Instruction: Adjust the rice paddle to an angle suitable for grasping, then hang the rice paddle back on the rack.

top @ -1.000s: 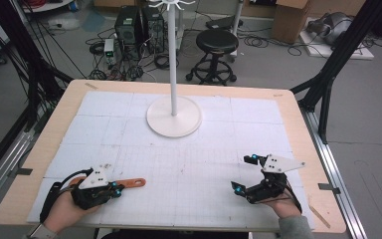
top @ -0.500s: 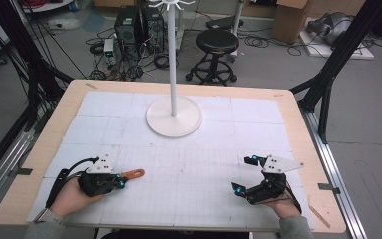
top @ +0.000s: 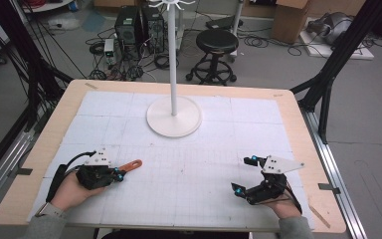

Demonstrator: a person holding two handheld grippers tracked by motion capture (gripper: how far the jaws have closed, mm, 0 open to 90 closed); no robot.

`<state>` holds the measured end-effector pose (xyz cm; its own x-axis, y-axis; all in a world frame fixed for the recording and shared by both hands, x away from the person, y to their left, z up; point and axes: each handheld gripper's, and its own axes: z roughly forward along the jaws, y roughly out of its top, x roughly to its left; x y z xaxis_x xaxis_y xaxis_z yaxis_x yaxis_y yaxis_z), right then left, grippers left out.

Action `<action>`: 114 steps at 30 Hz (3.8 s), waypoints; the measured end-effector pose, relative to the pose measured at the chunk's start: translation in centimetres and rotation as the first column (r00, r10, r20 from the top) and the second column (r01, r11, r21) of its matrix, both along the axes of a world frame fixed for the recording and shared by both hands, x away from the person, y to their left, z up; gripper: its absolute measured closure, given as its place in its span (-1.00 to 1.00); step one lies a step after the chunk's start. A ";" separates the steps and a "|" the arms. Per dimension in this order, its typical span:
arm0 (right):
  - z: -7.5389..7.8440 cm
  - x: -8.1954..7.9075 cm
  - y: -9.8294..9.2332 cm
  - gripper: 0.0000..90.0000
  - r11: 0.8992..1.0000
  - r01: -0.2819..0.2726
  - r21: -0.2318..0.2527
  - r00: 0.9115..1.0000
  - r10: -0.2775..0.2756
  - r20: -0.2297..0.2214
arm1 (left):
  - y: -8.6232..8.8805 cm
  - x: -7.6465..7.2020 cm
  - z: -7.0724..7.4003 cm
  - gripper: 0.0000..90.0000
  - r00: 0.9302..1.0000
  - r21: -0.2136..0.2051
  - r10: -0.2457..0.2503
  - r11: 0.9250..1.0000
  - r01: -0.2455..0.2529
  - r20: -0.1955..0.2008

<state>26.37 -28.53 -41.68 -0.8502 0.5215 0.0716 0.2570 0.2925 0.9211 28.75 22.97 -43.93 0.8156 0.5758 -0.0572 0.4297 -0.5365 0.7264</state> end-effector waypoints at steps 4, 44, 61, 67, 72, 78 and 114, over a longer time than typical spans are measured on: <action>0.0 -0.1 -0.1 -1.00 1.000 0.007 0.007 1.000 -0.007 -0.010 | 0.1 -0.4 1.4 0.88 0.997 -0.024 -0.075 0.997 0.075 0.019; -0.2 0.2 -0.3 -1.00 1.000 -0.003 0.006 1.000 0.004 -0.012 | 1.0 2.2 2.3 -0.49 0.975 0.210 -0.215 0.952 0.221 -0.050; -0.3 0.3 -0.2 -1.00 1.000 -0.009 0.008 1.000 0.010 -0.019 | 0.8 2.6 1.6 -0.30 0.981 0.247 -0.182 0.949 0.194 -0.070; -0.3 0.1 -0.4 -1.00 1.000 -0.003 0.010 1.000 0.003 -0.022 | 0.9 2.9 1.5 -0.21 0.978 0.233 -0.185 0.951 0.204 -0.101; -0.3 -0.1 -0.5 -1.00 1.000 -0.002 0.005 1.000 0.002 -0.019 | 0.9 2.9 1.5 -0.21 0.977 0.238 -0.186 0.949 0.206 -0.105; -0.4 -0.1 -0.5 -1.00 1.000 -0.003 -0.001 1.000 0.003 -0.023 | 0.8 3.1 1.6 -0.13 0.976 0.239 -0.181 0.949 0.206 -0.122; -0.6 0.2 -0.3 -1.00 1.000 -0.008 -0.002 0.999 0.008 -0.036 | 0.0 3.7 2.3 0.44 0.979 0.275 -0.127 0.947 0.168 -0.160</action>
